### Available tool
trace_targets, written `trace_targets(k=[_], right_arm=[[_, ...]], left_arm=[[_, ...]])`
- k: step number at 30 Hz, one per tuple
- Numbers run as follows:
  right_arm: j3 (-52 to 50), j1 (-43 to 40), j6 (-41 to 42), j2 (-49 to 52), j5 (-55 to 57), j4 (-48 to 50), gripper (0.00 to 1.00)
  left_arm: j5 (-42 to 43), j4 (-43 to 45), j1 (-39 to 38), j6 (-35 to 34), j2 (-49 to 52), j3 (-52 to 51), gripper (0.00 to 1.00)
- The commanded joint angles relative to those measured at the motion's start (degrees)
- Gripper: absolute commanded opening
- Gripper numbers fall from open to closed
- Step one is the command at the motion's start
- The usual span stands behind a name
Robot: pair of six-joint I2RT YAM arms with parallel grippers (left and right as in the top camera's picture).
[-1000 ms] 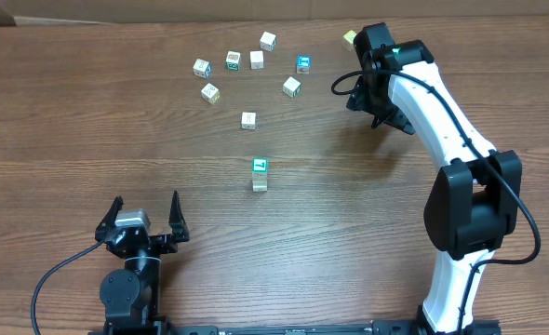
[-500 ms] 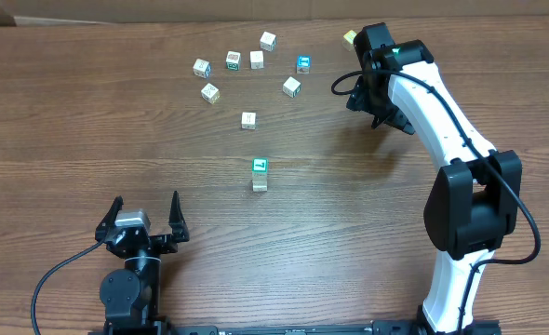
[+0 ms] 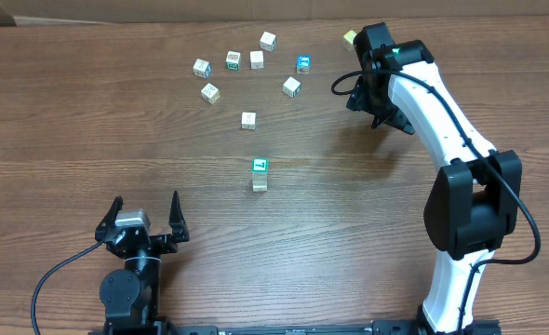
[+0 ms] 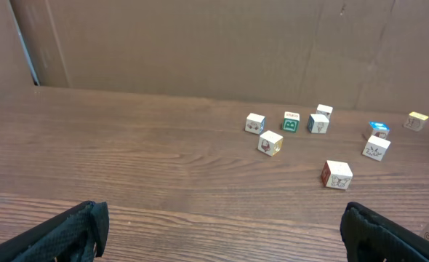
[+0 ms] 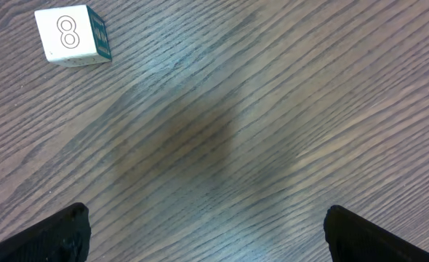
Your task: Form a tower
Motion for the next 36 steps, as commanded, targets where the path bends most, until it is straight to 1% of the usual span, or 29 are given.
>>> trace_targets(k=[1,7,14,16,20,23,26,30,36], right_arm=[[-0.31,-0.26,0.2,-0.7,0.85,0.11,1.0],[-0.31,-0.39,0.17,-2.19,0.87,0.02,1.0],[-0.31,-0.42,0.0,-10.88,0.92,2.14,1.0],[-0.31,-0.42,-1.79,-14.27,0.9,1.99,1.0],[-0.46,-0.42,-2.86,-19.1,1.49,2.45,1.0],[-2.89,-0.39,-8.28,-22.8,1.51,4.66,1.0],[-8.63,-0.42,-13.73,-26.88,1.49,8.15,1.0],[-18.58,-0.42,-18.56,-31.65,1.22,14.84,1.0],[-37.46,-0.42,-22.88,-37.88,-2.91,31.5,1.0]], left_arm=[[0.26,0.09,-0.37,1.29,-0.68,-0.2,0.99],[0.26,0.09,-0.37,1.29,-0.68,-0.2,0.99],[0.26,0.07,-0.37,1.29,-0.68,-0.2,0.99],[0.26,0.07,-0.37,1.29,-0.68,-0.2,0.99],[0.26,0.07,-0.37,1.29,-0.68,-0.2,0.99],[0.26,0.09,-0.37,1.29,-0.68,-0.2,1.0],[0.26,0.07,-0.37,1.29,-0.68,-0.2,1.0],[0.26,0.07,-0.37,1.29,-0.68,-0.2,1.0],[0.26,0.09,-0.37,1.29,-0.68,-0.2,1.0]])
